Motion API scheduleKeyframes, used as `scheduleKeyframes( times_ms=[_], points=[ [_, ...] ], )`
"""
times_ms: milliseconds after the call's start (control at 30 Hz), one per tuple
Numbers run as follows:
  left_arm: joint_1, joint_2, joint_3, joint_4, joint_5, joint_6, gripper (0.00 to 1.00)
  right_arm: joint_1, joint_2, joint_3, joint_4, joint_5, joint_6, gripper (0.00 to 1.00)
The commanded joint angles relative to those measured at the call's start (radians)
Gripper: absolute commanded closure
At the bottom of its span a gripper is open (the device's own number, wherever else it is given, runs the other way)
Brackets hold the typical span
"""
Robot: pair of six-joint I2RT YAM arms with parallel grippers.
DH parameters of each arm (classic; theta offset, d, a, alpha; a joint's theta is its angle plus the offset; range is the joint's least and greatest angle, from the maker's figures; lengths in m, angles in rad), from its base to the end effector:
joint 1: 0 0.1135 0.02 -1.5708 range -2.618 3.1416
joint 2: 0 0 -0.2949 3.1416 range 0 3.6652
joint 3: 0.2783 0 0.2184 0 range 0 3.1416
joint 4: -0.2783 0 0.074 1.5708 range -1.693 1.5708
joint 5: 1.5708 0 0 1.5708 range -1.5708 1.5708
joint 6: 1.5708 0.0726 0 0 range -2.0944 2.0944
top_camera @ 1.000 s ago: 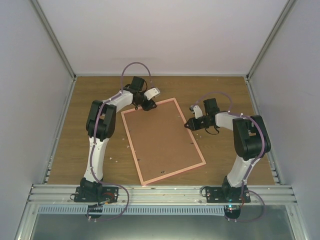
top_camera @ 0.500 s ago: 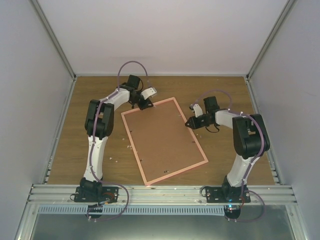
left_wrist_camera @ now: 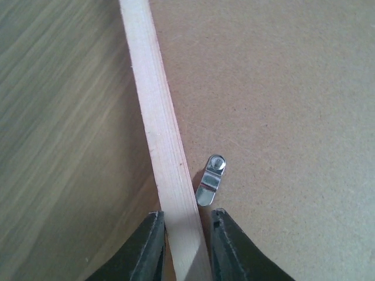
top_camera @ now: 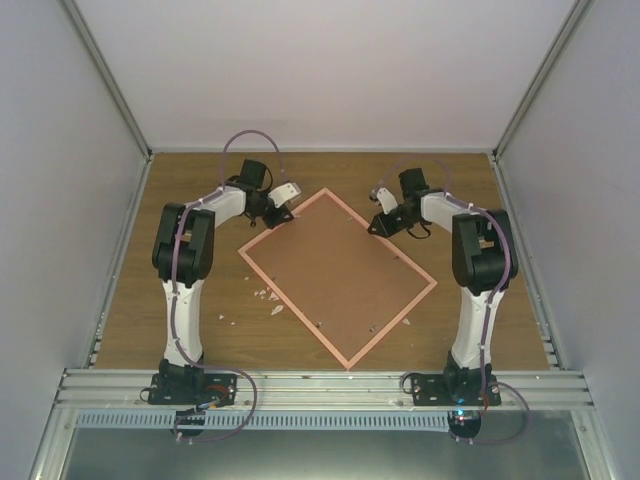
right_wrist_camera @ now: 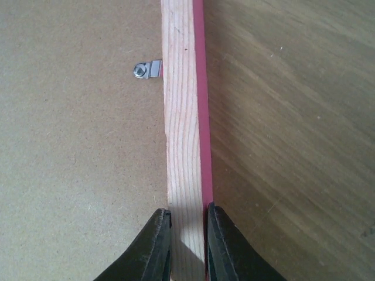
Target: Put the photo into the frame
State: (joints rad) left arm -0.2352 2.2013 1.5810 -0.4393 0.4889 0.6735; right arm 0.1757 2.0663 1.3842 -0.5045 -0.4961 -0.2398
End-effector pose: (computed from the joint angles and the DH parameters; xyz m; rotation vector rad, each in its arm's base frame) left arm 0.4464 -0.1420 0.1580 1.2456 2.1783 -0.4674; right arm 0.4003 0.1062 0.1593 -0.6795 2.5859 0.6593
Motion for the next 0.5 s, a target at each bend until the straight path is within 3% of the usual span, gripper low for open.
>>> scheduleKeyframes(
  times_ms=[0,133,467],
  points=[
    [-0.002,-0.039,-0.066,-0.101,0.011,0.016,0.72,-0.005,0.075,0.044,-0.022,0.083,-0.068,0.99],
    [-0.01,-0.034,-0.034,-0.084,-0.026,0.043,0.63,-0.004,0.09,0.055,-0.038,0.058,-0.096,0.99],
    [-0.041,0.041,0.038,-0.055,-0.143,0.014,0.63,-0.003,0.083,0.042,-0.047,0.047,-0.115,0.99]
  ],
)
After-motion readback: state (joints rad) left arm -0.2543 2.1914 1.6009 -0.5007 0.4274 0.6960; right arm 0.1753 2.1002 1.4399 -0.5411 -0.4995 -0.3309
